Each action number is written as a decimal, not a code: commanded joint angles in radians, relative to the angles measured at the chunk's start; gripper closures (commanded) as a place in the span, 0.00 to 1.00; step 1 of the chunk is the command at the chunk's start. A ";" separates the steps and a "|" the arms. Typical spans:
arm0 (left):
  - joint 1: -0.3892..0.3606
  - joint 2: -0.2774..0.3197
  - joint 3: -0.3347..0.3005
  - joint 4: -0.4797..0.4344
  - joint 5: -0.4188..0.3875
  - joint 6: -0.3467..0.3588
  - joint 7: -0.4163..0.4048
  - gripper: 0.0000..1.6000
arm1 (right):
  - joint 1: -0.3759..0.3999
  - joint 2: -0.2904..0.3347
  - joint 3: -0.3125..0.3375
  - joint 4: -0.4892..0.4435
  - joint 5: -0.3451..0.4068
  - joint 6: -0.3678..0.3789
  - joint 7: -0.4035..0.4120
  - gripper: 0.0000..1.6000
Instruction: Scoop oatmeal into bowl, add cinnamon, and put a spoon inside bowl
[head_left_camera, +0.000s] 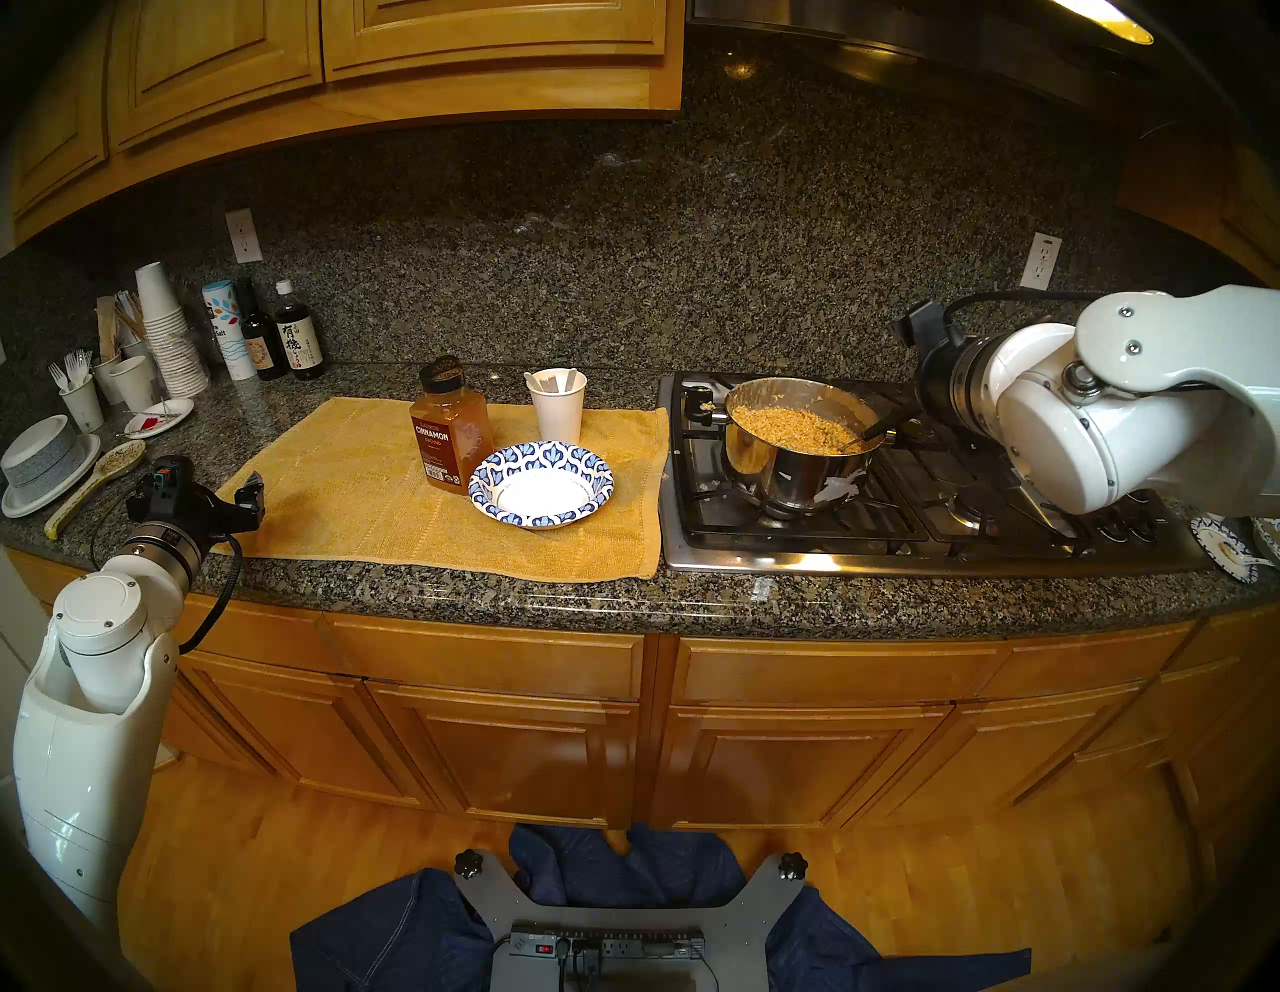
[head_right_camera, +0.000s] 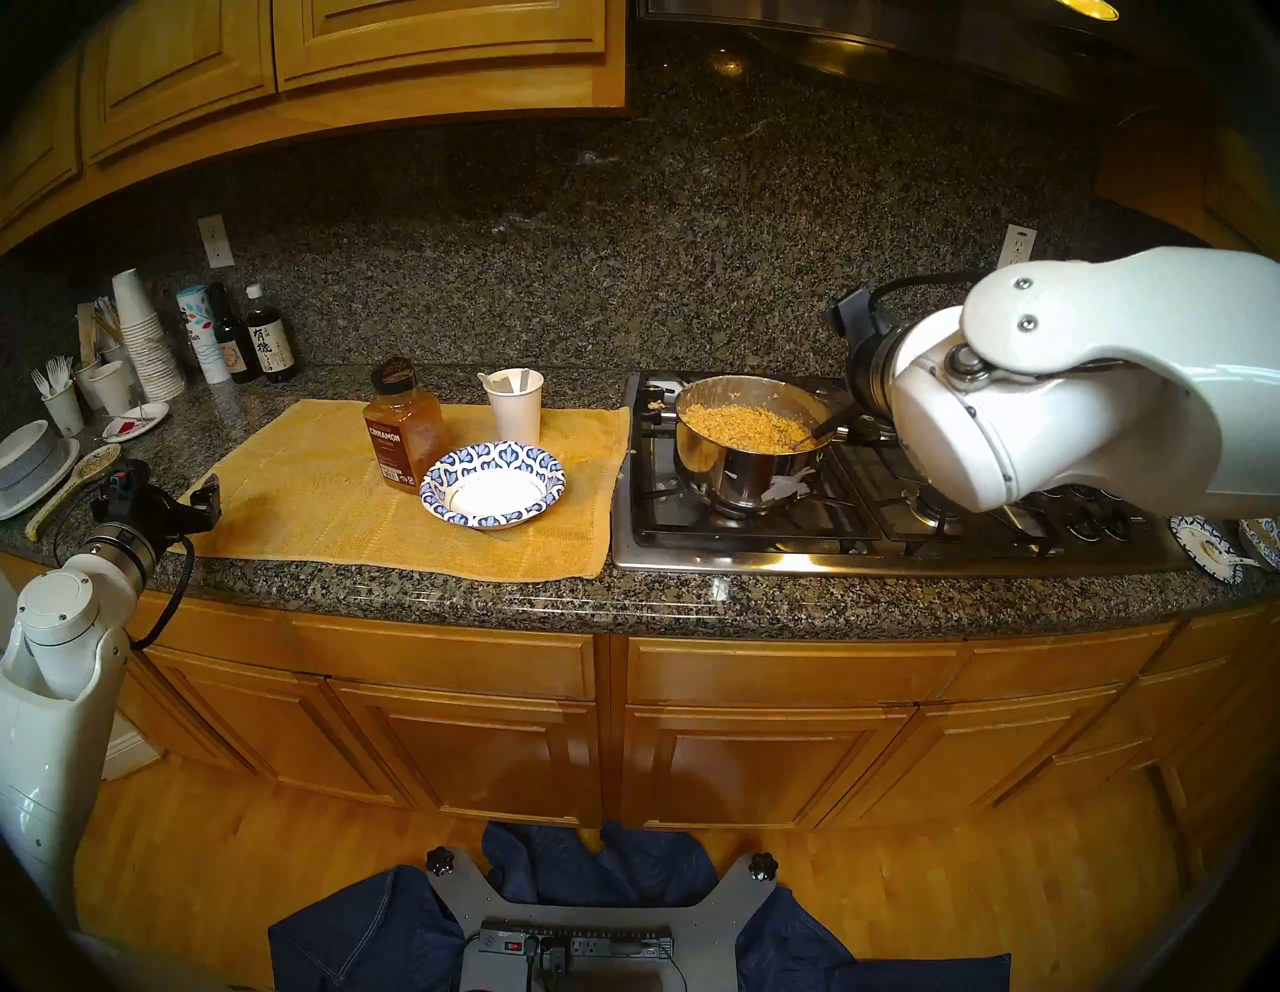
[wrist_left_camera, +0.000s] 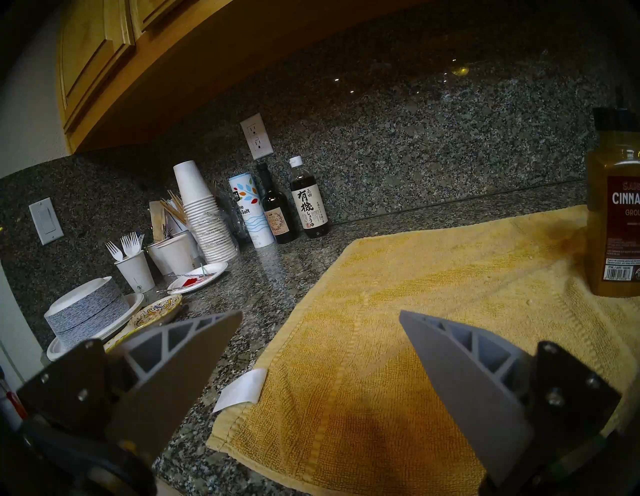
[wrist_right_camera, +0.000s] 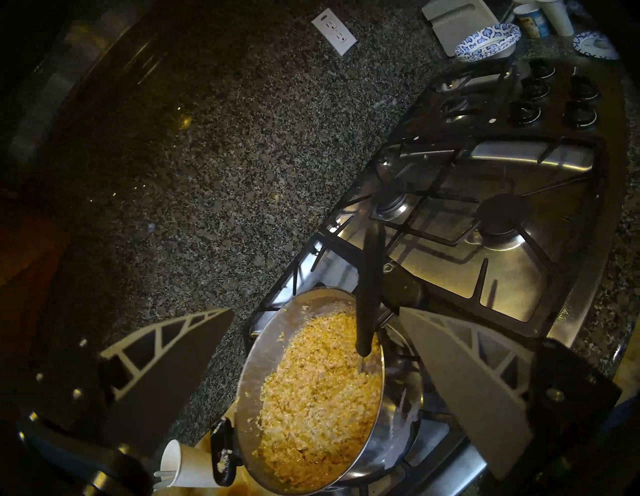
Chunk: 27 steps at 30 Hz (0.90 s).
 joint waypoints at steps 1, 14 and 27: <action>-0.017 0.010 -0.017 -0.021 0.000 -0.010 0.002 0.00 | -0.069 -0.014 0.005 0.044 -0.005 -0.015 0.029 0.00; -0.017 0.010 -0.016 -0.021 0.000 -0.010 0.002 0.00 | -0.102 -0.026 0.006 0.083 -0.023 -0.015 0.032 0.00; -0.017 0.010 -0.016 -0.021 0.000 -0.010 0.002 0.00 | -0.136 -0.054 0.017 0.147 -0.037 -0.015 0.045 0.00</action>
